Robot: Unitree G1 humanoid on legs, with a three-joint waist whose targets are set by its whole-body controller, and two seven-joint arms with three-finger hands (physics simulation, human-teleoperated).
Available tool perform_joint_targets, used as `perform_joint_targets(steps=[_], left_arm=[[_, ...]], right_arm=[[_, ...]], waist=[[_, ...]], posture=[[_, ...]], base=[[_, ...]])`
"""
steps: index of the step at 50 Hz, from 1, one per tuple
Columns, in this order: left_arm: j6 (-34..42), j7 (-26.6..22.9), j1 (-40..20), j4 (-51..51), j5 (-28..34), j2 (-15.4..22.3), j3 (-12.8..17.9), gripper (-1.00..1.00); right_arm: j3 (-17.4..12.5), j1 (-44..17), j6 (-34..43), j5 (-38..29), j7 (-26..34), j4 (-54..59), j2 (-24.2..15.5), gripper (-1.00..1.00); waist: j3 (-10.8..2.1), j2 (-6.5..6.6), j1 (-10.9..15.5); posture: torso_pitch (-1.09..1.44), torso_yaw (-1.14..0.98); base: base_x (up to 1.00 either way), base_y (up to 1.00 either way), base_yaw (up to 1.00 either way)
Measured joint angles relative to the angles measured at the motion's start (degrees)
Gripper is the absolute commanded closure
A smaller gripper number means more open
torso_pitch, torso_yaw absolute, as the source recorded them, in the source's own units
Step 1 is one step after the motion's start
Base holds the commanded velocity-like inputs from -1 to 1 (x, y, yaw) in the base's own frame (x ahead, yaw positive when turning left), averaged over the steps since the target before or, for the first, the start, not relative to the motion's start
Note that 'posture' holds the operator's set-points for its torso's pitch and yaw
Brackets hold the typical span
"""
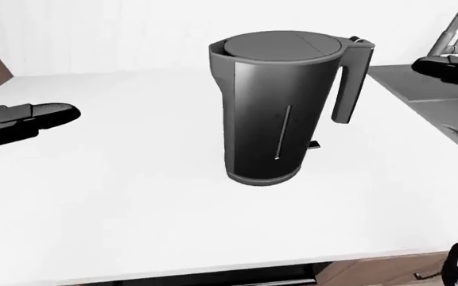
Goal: Press the button to open the lid of the electric kettle.
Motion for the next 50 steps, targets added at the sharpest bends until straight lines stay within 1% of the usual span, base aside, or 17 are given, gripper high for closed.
perform_joint_targets(steps=[3, 5, 6, 7, 8, 10, 13, 15, 18, 20, 21, 23, 26, 32, 38, 45, 50], left_arm=[[-0.4, -0.1, 0.1, -0.4, 0.0, 0.1, 0.4, -1.00], [-0.4, -0.1, 0.0, -0.2, 0.0, 0.1, 0.4, -1.00], [-0.4, -0.1, 0.0, -0.3, 0.0, -0.2, 0.2, -1.00], [-0.4, -0.1, 0.3, -0.5, -0.1, -0.6, -0.2, -1.00], [-0.2, -0.3, 0.5, -0.4, -0.2, -0.8, -0.8, -1.00], [0.3, -0.5, 0.5, 0.0, -0.5, -0.8, -1.4, -1.00], [0.5, -0.5, 0.2, 0.2, -0.5, -0.5, -1.0, -1.00], [0.2, -0.4, 0.1, -0.2, -0.3, -0.4, -0.6, -1.00], [-0.4, -0.4, -0.2, -0.7, -0.2, -0.2, -0.2, -1.00], [-0.5, -0.4, -0.3, -0.6, -0.2, -0.2, -0.5, -1.00], [-0.4, -0.4, -0.3, -0.4, -0.2, -0.2, -0.5, -1.00], [0.0, -0.3, 0.1, -0.2, -0.3, -0.4, -0.5, -1.00], [0.5, -0.1, 0.1, 0.3, -0.3, -0.3, -0.5, -1.00], [0.0, -0.6, -0.1, 0.1, 1.5, -0.8, -0.9, -1.00], [-0.2, -2.0, 0.9, -1.9, -1.5, -1.8, -0.4, -1.00], [-1.9, -2.8, 1.9, -1.9, -2.5, -1.6, 0.0, -1.00], [-1.3, -2.5, 1.7, -1.7, -3.5, -1.5, -0.3, -1.00]], right_arm=[[-0.4, -0.1, -0.4, -0.1, 0.0, -0.5, -0.1, -1.00], [-0.3, -0.1, -0.6, -0.1, 0.0, -0.6, -0.2, -1.00], [-0.4, 0.0, -0.6, -0.1, 0.0, -0.5, -0.3, -1.00], [-0.7, 0.3, -0.6, -0.1, 0.0, -0.3, -0.3, -1.00], [-1.0, 0.6, -0.5, -0.2, -0.1, 0.1, -0.2, -1.00], [-1.0, 0.9, -0.1, -0.4, -0.4, 0.8, -0.1, -1.00], [-0.7, 0.5, 0.0, -0.4, -0.3, 0.5, -0.1, -1.00], [-0.6, 0.5, -0.2, -0.4, -0.2, 0.2, 0.0, -1.00], [-0.6, 0.1, -0.6, -0.4, 0.0, 0.1, -0.2, -1.00], [-0.6, 0.0, -0.8, -0.5, 0.0, 0.3, -0.3, -1.00], [-0.7, 0.1, -0.8, -0.5, 0.0, 0.2, -0.1, -1.00], [-0.4, 0.6, -0.6, -0.5, 0.0, 0.3, 0.3, -1.00], [0.1, 0.6, 0.1, -0.4, 0.1, 0.6, 0.4, -1.00], [-0.3, 0.0, -0.2, -0.3, 0.2, 0.1, 0.0, -1.00], [-0.4, 0.1, -0.5, -0.4, 0.1, 0.3, -0.1, -1.00], [-0.2, 0.3, -0.6, -0.6, 0.2, 0.8, 0.1, -1.00], [0.1, -0.1, -0.6, -1.1, -0.3, 2.3, 0.0, -1.00]], waist=[[0.52, -2.01, 0.4], [0.51, -4.26, 0.4], [0.44, -4.33, 0.0], [0.97, -3.84, -0.3], [1.23, -3.80, -0.3], [1.29, -3.35, -0.3], [1.58, -1.74, 0.2], [1.67, -1.04, 0.4], [2.83, -0.11, -0.6], [2.63, 1.24, -1.3], [2.55, 1.40, -1.5], [2.96, 0.53, -1.2], [2.81, -0.36, -0.8], [2.29, -1.16, -0.1], [2.02, -1.55, 0.0], [2.02, -1.34, 0.1], [1.03, -1.21, 0.2]], posture=[[0.00, 0.00], [0.00, 0.00], [0.00, 0.00], [0.00, 0.00], [0.00, 0.00], [0.00, 0.00], [0.00, 0.00], [0.00, 0.00], [0.00, 0.00], [0.00, 0.00], [0.00, 0.00], [0.00, 0.00], [0.00, 0.00], [0.00, 0.00], [0.00, 0.00], [-0.01, 0.00], [-0.06, 0.00]], base=[[0.00, -0.19, 0.00], [0.00, -0.19, 0.00], [0.00, -0.20, 0.00], [0.00, -0.20, 0.00], [0.00, -0.19, 0.00], [0.00, -0.19, 0.00], [0.00, -0.15, 0.00], [0.00, -0.07, 0.00], [0.00, 0.00, 0.00], [0.00, 0.00, 0.00], [0.00, 0.00, 0.00], [0.00, 0.00, 0.00], [0.00, 0.00, 0.00], [0.00, 0.00, 0.00], [0.00, 0.00, 0.00], [0.00, 0.00, 0.00], [0.00, 0.00, 0.00]])
